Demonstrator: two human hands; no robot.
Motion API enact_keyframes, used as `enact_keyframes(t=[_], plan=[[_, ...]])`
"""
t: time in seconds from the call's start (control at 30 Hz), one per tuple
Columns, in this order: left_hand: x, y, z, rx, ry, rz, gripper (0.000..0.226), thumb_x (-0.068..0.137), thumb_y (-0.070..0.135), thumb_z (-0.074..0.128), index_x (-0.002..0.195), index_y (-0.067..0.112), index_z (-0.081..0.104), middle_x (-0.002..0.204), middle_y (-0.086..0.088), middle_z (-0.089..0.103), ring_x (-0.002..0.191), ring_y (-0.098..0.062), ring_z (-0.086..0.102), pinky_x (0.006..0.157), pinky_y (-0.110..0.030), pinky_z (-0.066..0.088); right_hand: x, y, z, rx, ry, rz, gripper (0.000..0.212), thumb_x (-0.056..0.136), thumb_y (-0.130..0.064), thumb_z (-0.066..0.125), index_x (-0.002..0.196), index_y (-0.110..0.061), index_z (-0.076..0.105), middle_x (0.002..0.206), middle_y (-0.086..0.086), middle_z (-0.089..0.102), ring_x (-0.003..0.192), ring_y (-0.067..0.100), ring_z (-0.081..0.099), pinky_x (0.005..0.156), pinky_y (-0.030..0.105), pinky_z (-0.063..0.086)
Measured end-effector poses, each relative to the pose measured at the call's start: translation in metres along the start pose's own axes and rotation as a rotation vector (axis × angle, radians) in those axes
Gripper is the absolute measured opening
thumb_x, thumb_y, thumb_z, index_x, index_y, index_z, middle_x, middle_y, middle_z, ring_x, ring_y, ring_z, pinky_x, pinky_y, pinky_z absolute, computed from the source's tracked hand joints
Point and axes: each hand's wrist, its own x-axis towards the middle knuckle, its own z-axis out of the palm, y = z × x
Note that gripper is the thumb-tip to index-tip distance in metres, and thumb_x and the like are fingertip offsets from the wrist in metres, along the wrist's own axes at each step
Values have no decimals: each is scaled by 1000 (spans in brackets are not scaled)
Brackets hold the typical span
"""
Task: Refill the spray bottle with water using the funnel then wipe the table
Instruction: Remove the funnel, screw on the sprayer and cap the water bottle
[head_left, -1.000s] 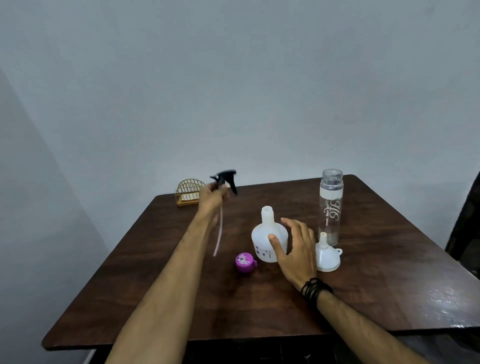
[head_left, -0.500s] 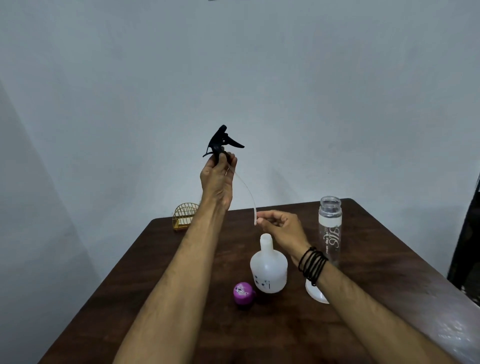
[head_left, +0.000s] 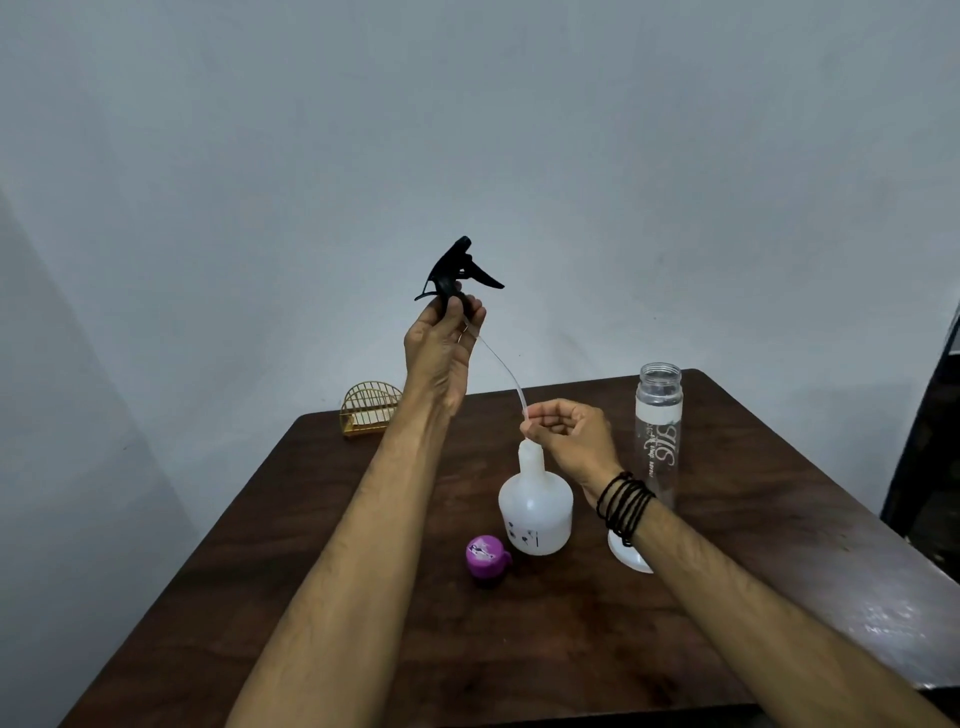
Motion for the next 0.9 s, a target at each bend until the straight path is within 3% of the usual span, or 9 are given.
enact_keyframes(t=[0.17, 0.33, 0.47, 0.57, 0.67, 0.83, 0.9], plan=[[-10, -9, -1, 38, -18, -31, 14, 98, 1, 54, 110, -1, 63, 91, -10, 63, 87, -18, 65, 92, -31, 57, -3, 10, -1, -23, 26, 40, 15, 75, -11, 83, 86, -17, 76, 82, 1, 75, 80, 15, 70, 66, 22, 57], [-23, -15, -6, 159, -28, -43, 13, 98, 5, 56, 107, 3, 65, 90, -10, 64, 88, -19, 66, 88, -31, 58, -6, 23, 1, -11, 19, 73, 5, 76, -22, 81, 78, -23, 76, 79, -4, 75, 84, 17, 71, 82, 42, 60], [-37, -26, -11, 399, -28, -89, 17, 97, 3, 58, 112, 0, 65, 93, -9, 67, 91, -23, 69, 85, -35, 60, -17, 26, 3, 19, -15, 25, 19, 77, -37, 80, 89, -24, 74, 87, -5, 74, 89, 13, 69, 81, 30, 59], [-56, -39, -21, 637, -20, -135, 20, 91, -1, 65, 109, 7, 68, 99, -8, 71, 92, -21, 71, 85, -31, 59, -25, 33, 6, -68, -105, -18, 31, 73, -36, 84, 101, -27, 72, 90, -9, 74, 87, 6, 69, 78, 24, 58], [-74, -56, -38, 841, -71, -136, 18, 84, 1, 74, 95, 15, 71, 92, -6, 73, 85, -16, 69, 78, -30, 57, -27, 39, 8, -134, -89, -60, 27, 78, -32, 81, 104, -28, 72, 88, -11, 75, 85, 1, 69, 77, 28, 59], [-82, -73, -55, 1044, -138, -27, 23, 81, 14, 81, 97, 27, 71, 93, 5, 75, 94, -13, 71, 86, -34, 58, -28, 40, 5, -144, -114, -84, 25, 84, -33, 75, 108, -25, 73, 94, -12, 75, 89, -2, 68, 74, 20, 55], [-84, -78, -55, 1131, -142, 5, 24, 79, 18, 82, 99, 27, 72, 95, 8, 75, 95, -9, 71, 88, -33, 58, -31, 42, 4, -150, -115, -68, 22, 85, -33, 74, 105, -26, 74, 91, -12, 75, 88, 0, 68, 73, 23, 57]])
